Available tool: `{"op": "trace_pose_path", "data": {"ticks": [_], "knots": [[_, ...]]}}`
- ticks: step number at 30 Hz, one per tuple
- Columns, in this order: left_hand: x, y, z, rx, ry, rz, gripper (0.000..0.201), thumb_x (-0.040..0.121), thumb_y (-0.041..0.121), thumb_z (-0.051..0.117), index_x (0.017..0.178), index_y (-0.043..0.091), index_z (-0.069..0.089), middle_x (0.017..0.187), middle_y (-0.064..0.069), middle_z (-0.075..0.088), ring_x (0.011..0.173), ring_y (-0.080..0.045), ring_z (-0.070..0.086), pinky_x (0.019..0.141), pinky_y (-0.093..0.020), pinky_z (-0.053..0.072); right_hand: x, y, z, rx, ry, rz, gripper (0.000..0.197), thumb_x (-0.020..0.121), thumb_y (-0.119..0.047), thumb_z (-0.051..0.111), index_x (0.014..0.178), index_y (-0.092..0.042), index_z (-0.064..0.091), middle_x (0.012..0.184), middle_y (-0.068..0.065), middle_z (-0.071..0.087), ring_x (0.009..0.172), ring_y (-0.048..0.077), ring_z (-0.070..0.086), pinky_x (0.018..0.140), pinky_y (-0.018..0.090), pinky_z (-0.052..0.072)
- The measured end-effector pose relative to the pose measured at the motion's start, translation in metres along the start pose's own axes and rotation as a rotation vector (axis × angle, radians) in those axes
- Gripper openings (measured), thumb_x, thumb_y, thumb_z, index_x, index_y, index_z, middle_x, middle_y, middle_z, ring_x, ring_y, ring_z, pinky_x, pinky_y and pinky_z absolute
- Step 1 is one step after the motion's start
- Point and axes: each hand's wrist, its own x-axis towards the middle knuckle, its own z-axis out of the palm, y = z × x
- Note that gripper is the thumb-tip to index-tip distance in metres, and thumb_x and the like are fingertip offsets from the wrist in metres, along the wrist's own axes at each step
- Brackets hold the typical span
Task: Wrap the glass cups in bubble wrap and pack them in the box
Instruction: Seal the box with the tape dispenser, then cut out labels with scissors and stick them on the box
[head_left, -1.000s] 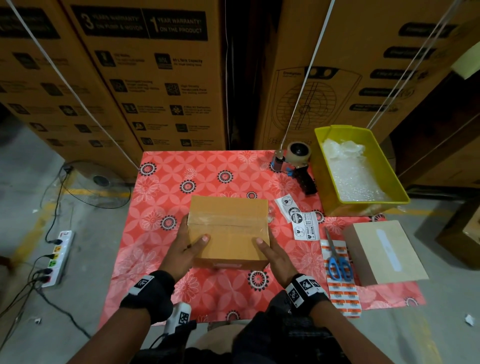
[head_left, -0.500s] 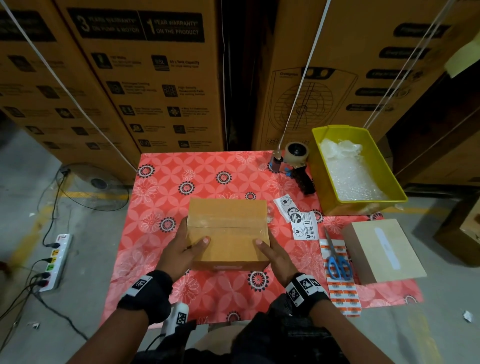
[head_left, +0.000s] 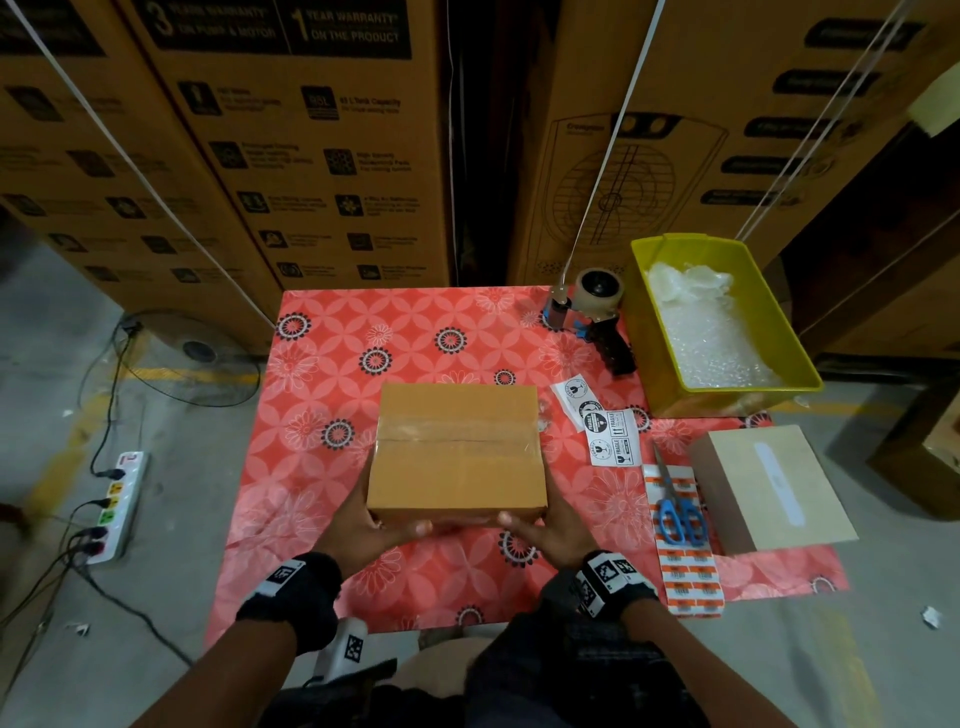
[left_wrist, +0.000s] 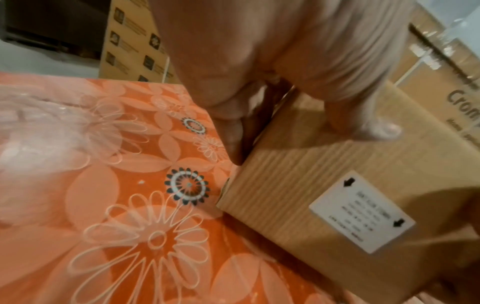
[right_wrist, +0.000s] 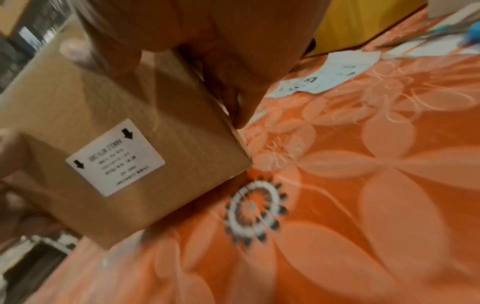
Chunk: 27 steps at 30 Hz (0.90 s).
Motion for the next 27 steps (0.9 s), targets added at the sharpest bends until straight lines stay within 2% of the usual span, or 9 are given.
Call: {"op": "trace_pose_path", "data": {"ticks": [2,4,7,9,13,15,19,22,27], "knots": [[0.003,-0.001,0.0,0.018,0.05,0.014,0.117,0.061,0.062,0.097,0.158,0.039,0.038,0.139,0.015,0.068,0.127,-0.007,0.065,0.111,-0.046,0.053,0.002,-0.003,0.001,-0.036,0.05,0.004,0.112,0.08,-0.077,0.072,0.166,-0.037,0.014,0.144,-0.011,0.062,0.128,0.013,0.063,0.108,0.049,0.055],[0.006,0.008,0.0,0.045,0.103,0.046,0.095,0.065,0.071,0.09,0.147,0.046,0.05,0.13,0.021,0.072,0.12,-0.006,0.068,0.105,-0.045,0.056,0.004,-0.017,-0.004,-0.069,0.122,-0.004,0.106,0.078,-0.085,0.06,0.163,-0.03,0.029,0.131,-0.007,0.068,0.118,0.02,0.069,0.097,0.044,0.061],[0.008,0.028,0.0,0.156,0.192,0.094,0.071,0.077,0.085,0.069,0.137,0.048,0.059,0.119,0.029,0.074,0.11,-0.003,0.07,0.095,-0.04,0.059,0.013,-0.041,-0.015,-0.19,0.246,-0.016,0.101,0.076,-0.094,0.041,0.148,-0.025,0.049,0.112,0.003,0.075,0.098,0.026,0.074,0.083,0.043,0.064],[0.01,0.042,0.002,0.221,0.242,0.127,0.069,0.083,0.088,0.058,0.135,0.044,0.063,0.116,0.025,0.075,0.106,-0.004,0.071,0.089,-0.039,0.06,0.02,-0.053,-0.021,-0.306,0.293,-0.04,0.099,0.078,-0.099,0.032,0.14,-0.025,0.055,0.101,0.008,0.077,0.086,0.023,0.074,0.077,0.045,0.064],[0.022,0.062,0.001,0.435,0.351,0.119,0.072,0.083,0.096,0.044,0.119,0.037,0.069,0.102,0.017,0.076,0.089,-0.009,0.072,0.077,-0.038,0.062,0.031,-0.069,-0.029,-0.516,0.381,0.019,0.086,0.09,-0.089,0.034,0.142,-0.022,0.05,0.079,-0.004,0.069,0.076,0.022,0.069,0.072,0.04,0.058],[0.027,0.065,0.001,0.56,0.393,0.093,0.076,0.084,0.097,0.036,0.11,0.033,0.067,0.093,0.013,0.073,0.081,-0.013,0.07,0.071,-0.038,0.061,0.031,-0.075,-0.03,-0.556,0.394,0.061,0.084,0.092,-0.087,0.033,0.146,-0.022,0.046,0.082,-0.004,0.069,0.082,0.027,0.07,0.075,0.041,0.056],[0.038,0.072,0.007,0.691,0.453,0.055,0.069,0.09,0.092,0.034,0.1,0.029,0.061,0.08,0.009,0.066,0.073,-0.019,0.066,0.065,-0.034,0.055,0.034,-0.077,-0.028,-0.614,0.417,0.101,0.087,0.095,-0.084,0.028,0.151,-0.019,0.039,0.1,0.008,0.074,0.094,0.036,0.072,0.08,0.044,0.055],[0.045,0.071,0.009,0.717,0.438,0.045,0.061,0.097,0.08,0.043,0.103,0.024,0.064,0.079,0.006,0.065,0.075,-0.025,0.067,0.062,-0.033,0.05,0.039,-0.076,-0.027,-0.666,0.415,0.125,0.083,0.1,-0.077,0.03,0.157,-0.018,0.03,0.11,0.015,0.074,0.1,0.039,0.071,0.077,0.043,0.048],[0.038,0.061,0.017,0.706,0.474,0.033,0.053,0.102,0.068,0.047,0.119,0.021,0.063,0.092,-0.008,0.073,0.085,-0.034,0.07,0.069,-0.038,0.052,0.036,-0.065,-0.024,-0.712,0.418,0.095,0.065,0.108,-0.059,0.032,0.157,-0.016,0.031,0.104,0.019,0.075,0.095,0.042,0.072,0.076,0.044,0.051]]}}
